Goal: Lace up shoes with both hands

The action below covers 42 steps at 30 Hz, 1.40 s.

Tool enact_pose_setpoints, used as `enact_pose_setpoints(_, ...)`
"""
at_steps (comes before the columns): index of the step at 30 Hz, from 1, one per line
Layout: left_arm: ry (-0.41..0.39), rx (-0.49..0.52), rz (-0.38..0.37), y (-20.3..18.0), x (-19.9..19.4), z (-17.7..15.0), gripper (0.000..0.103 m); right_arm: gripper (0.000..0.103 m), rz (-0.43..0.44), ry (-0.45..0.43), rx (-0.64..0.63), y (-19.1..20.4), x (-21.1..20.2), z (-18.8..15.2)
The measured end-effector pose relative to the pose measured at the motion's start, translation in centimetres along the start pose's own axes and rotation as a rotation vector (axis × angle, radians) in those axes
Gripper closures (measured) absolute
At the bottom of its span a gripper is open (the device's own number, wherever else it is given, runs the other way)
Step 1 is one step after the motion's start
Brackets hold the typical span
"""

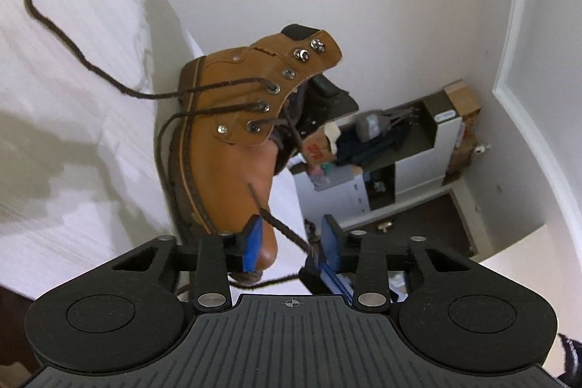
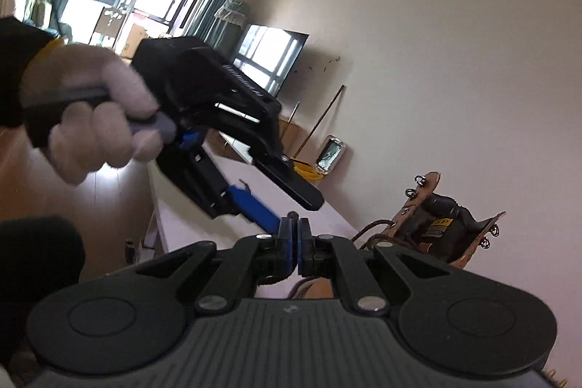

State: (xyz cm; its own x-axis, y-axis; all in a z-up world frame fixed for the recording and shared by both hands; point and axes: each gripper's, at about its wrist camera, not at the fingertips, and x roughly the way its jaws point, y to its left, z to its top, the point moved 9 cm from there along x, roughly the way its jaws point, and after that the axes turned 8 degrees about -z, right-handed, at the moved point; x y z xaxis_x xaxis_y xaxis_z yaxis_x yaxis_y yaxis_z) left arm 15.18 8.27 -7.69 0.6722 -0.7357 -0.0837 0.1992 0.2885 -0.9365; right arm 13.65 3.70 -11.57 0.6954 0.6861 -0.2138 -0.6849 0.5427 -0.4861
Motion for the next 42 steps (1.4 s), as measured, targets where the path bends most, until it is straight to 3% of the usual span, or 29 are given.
enact_pose_setpoints(2,0.0,0.013,0.013,0.0,-0.2,0.0,0.071,0.099,-0.002,0.004,-0.001,0.2,-0.3,-0.2)
enact_pose_setpoints(9,0.002,0.102,0.066,-0.4,-0.1,0.2,0.094,0.099,-0.002,0.022,0.021,0.0,-0.7,-0.9)
enact_pose_setpoints(14,0.023,0.207,0.112,-1.4,0.4,0.4,0.1,0.099,-0.01,0.035,0.051,0.2,-1.6,-1.2)
enact_pose_setpoints(21,0.123,0.51,0.212,-4.9,2.7,2.5,0.1,0.098,-0.006,0.059,0.157,-1.2,-1.1,-1.8)
enact_pose_setpoints(24,0.174,0.687,0.275,-6.6,4.6,4.3,0.1,0.093,-0.02,0.059,0.256,-3.3,-1.2,-1.9)
enact_pose_setpoints(26,0.217,0.809,0.313,-7.7,6.2,5.4,0.1,0.088,-0.059,0.071,0.364,-5.9,-1.2,-2.2)
enact_pose_setpoints(29,0.284,0.978,0.352,-8.8,8.9,6.1,0.1,0.088,-0.141,0.106,0.485,-9.6,-0.5,-3.2)
enact_pose_setpoints(35,0.442,1.249,0.465,-8.4,13.0,5.6,0.1,0.088,-0.227,0.129,0.66,-14.5,1.2,-5.7)
enact_pose_setpoints(42,0.639,1.452,0.528,-7.1,14.5,4.0,0.1,0.086,-0.222,0.133,0.738,-16.3,2.4,-8.2)
